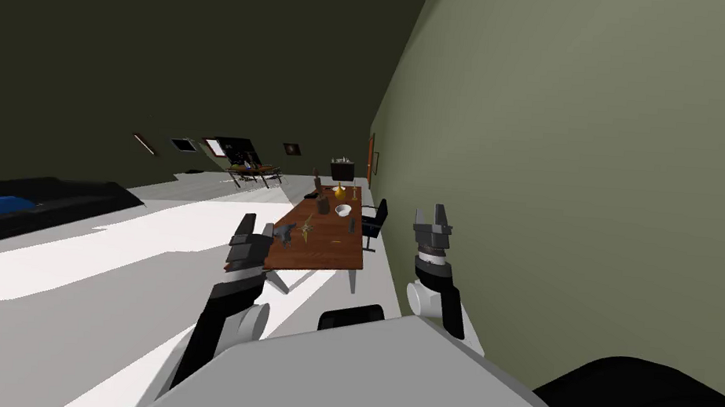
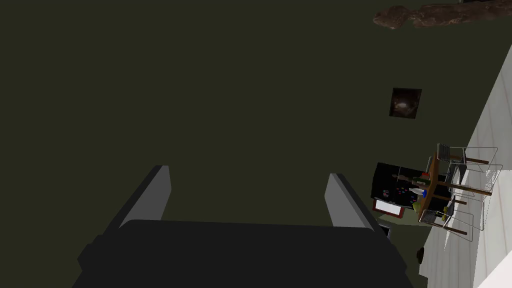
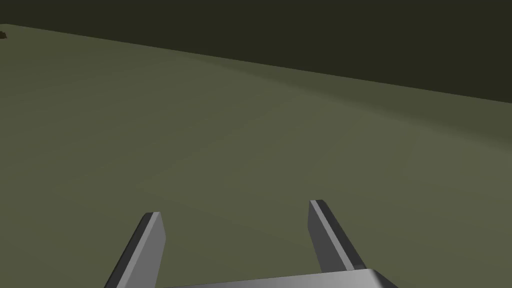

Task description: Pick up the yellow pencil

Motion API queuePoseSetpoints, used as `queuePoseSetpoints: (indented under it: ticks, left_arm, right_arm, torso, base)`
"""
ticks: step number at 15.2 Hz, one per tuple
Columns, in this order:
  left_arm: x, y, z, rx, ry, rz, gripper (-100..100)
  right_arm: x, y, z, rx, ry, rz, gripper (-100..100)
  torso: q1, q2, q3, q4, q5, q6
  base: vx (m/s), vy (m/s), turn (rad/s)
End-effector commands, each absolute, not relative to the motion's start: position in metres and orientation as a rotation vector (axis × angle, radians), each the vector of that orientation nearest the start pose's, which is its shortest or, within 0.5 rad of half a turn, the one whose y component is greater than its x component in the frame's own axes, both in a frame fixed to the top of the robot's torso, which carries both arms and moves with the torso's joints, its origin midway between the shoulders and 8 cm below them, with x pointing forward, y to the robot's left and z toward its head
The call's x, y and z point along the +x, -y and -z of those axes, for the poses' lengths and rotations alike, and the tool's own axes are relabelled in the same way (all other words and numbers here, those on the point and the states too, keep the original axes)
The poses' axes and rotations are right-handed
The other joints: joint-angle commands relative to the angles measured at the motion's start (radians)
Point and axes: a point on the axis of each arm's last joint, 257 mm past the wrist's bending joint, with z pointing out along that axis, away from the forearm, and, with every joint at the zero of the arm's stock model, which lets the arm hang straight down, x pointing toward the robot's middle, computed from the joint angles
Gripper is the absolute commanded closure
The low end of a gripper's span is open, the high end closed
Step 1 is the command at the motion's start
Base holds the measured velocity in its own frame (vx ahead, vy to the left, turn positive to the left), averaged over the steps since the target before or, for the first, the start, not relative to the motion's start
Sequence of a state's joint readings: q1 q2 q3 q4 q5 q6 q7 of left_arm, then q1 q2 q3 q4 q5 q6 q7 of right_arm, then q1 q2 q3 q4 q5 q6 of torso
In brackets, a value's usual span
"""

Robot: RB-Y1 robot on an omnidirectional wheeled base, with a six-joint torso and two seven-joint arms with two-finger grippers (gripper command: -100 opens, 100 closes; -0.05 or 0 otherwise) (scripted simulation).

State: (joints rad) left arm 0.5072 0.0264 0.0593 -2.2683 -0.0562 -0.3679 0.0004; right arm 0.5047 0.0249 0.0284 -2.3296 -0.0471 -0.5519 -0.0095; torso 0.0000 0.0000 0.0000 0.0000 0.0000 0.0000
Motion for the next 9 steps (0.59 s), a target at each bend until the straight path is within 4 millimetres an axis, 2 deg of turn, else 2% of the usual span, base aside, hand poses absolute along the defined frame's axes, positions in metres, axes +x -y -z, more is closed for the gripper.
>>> queuePoseSetpoints:
  ticks: [1, 5, 6, 7, 8, 9]
  left_arm:
    - [0.37, -0.303, 0.018, -0.729, -0.802, 1.156, -100]
    - [0.385, -0.316, 0.041, -0.783, -0.871, 1.134, -100]
    - [0.39, -0.323, 0.05, -0.808, -0.893, 1.126, -100]
    - [0.391, -0.324, 0.051, -0.814, -0.897, 1.123, -100]
    - [0.397, -0.332, 0.063, -0.847, -0.92, 1.111, -100]
    - [0.397, -0.332, 0.063, -0.85, -0.922, 1.11, -100]
  right_arm:
    - [0.324, 0.276, -0.054, 0.632, -0.489, -1.386, 0]
    - [0.324, 0.276, -0.054, 0.632, -0.489, -1.386, 0]
    - [0.324, 0.276, -0.054, 0.632, -0.489, -1.386, 0]
    - [0.324, 0.276, -0.054, 0.632, -0.489, -1.386, 0]
    - [0.324, 0.276, -0.054, 0.632, -0.489, -1.386, 0]
    - [0.324, 0.276, -0.054, 0.632, -0.489, -1.386, 0]
  torso:
    - [0.0, 0.0, 0.0, 0.0, 0.0, 0.0]
    - [0.003, -0.001, 0.0, 0.0, 0.001, 0.0]
    - [0.003, -0.001, 0.0, 0.0, 0.001, 0.001]
    - [0.004, -0.001, 0.0, 0.0, 0.001, 0.0]
    - [0.004, -0.001, 0.0, 0.0, 0.001, 0.0]
    - [0.004, 0.0, 0.0, 0.0, 0.001, 0.0]
  base:
    - [0.003, 0.007, -0.144]
    - [0.007, 0.031, -0.227]
    - [0.006, 0.049, -0.697]
    - [0.0, 0.047, 0.06]
    - [-0.006, 0.034, -0.116]
    - [-0.01, 0.028, -0.199]
